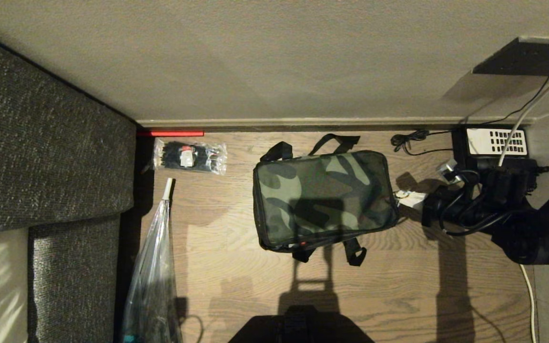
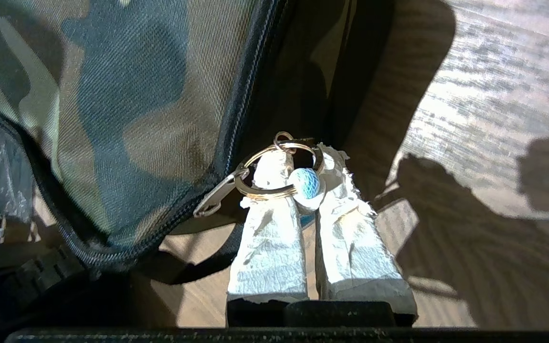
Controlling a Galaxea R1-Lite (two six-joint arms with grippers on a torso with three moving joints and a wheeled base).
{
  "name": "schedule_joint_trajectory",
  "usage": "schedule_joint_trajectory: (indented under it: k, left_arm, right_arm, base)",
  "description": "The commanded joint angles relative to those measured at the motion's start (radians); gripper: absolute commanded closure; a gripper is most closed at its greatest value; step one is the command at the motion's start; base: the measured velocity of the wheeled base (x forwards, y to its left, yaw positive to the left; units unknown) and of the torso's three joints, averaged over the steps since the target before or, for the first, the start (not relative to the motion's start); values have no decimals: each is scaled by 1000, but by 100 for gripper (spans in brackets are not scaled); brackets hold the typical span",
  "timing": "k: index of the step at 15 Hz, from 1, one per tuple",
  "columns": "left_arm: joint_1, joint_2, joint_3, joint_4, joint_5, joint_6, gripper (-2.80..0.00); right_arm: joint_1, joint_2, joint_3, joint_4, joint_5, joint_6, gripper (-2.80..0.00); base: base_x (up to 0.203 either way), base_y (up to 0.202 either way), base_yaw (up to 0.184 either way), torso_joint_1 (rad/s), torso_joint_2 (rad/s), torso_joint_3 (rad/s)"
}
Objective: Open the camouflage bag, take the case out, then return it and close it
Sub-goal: Open the top of the storage box
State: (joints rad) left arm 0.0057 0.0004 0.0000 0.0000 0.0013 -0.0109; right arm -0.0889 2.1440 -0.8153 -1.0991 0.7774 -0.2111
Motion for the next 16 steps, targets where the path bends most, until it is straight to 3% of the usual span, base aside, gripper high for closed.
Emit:
schedule_joint_trajectory:
  k: [1,6,16]
  left_arm:
    - [0,-2,2,0,0,0,0]
    - [0,-2,2,0,0,0,0]
    - [0,-2,3,0,0,-1,0]
  right_arm:
    - [8,8,-16,-7,5,3,0]
    - [30,20,-74,-7,3,67,0]
    - [41,30,-61,-24,5,73,0]
  base:
    - [0,0,0,0,0,0]
    - [0,0,0,0,0,0]
    - [0,0,0,0,0,0]
